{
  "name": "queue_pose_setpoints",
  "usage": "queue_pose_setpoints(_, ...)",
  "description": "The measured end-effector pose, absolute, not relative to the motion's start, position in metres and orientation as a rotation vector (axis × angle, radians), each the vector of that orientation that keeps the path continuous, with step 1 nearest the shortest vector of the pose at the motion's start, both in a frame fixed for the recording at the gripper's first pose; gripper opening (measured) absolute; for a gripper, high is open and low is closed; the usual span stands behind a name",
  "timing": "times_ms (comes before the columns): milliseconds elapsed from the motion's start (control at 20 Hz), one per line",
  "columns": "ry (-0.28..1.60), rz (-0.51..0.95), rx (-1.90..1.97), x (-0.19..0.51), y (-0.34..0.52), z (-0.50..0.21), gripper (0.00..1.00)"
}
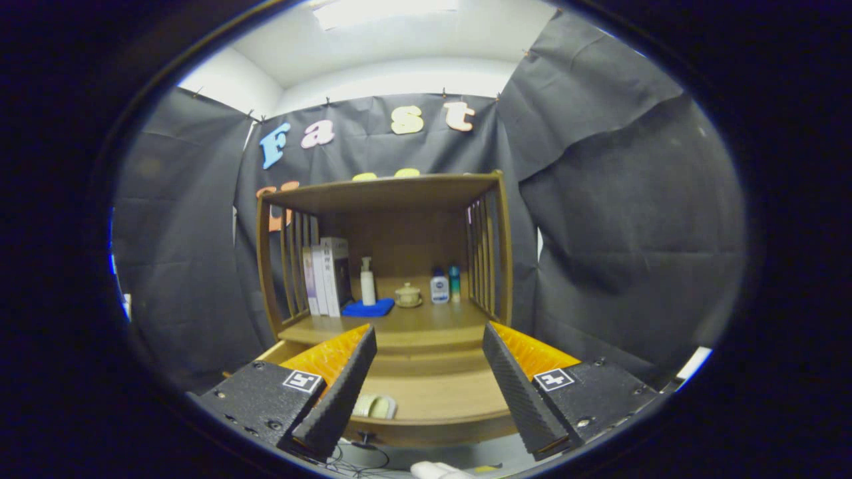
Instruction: Pull open the drawer, take out the items inside it, and place them on the countertop above the cabinet.
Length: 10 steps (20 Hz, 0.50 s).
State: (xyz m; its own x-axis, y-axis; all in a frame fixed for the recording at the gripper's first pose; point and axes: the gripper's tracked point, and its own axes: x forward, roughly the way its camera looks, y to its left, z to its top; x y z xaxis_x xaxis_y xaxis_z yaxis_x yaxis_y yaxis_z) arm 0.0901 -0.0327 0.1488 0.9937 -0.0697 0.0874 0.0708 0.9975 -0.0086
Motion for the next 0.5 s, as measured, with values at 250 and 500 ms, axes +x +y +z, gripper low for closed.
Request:
queue_pose_setpoints(250, -0.05, 0.026, -0.01, 0.145, 0.017, 0.201, 1.0)
queue_pose_setpoints(500, 0.19, 0.071, -0.04, 0.208, 0.051, 0.178, 1.0)
